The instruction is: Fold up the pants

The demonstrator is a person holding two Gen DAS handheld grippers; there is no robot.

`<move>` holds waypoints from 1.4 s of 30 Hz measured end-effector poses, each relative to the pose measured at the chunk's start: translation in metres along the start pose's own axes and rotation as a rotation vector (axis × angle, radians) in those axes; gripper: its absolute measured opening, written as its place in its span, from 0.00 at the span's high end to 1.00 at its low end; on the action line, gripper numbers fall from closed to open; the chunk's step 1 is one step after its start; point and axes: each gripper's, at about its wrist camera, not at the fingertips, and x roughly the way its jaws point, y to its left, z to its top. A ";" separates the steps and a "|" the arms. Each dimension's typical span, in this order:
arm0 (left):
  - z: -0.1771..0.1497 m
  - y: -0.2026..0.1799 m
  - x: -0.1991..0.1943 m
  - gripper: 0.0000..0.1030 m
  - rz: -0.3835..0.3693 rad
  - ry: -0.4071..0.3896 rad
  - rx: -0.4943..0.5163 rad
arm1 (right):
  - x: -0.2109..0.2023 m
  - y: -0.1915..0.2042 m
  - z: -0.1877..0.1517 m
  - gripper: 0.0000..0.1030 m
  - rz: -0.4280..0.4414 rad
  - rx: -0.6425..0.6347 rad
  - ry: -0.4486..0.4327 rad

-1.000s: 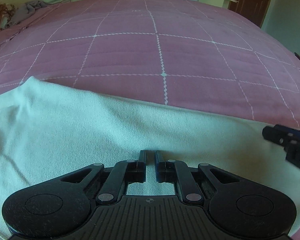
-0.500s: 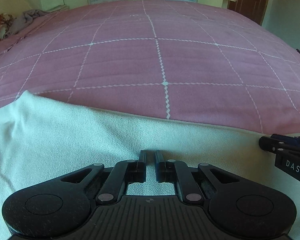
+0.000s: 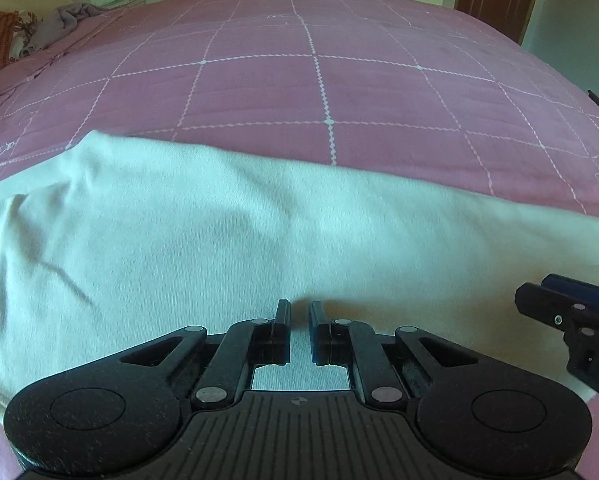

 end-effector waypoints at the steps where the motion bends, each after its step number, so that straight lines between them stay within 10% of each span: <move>1: -0.005 0.000 -0.001 0.91 0.006 -0.001 0.008 | -0.001 0.002 -0.006 0.74 0.003 -0.006 0.008; 42: -0.025 -0.009 -0.023 0.91 0.049 0.025 0.027 | 0.002 -0.046 -0.028 0.61 -0.122 0.009 0.028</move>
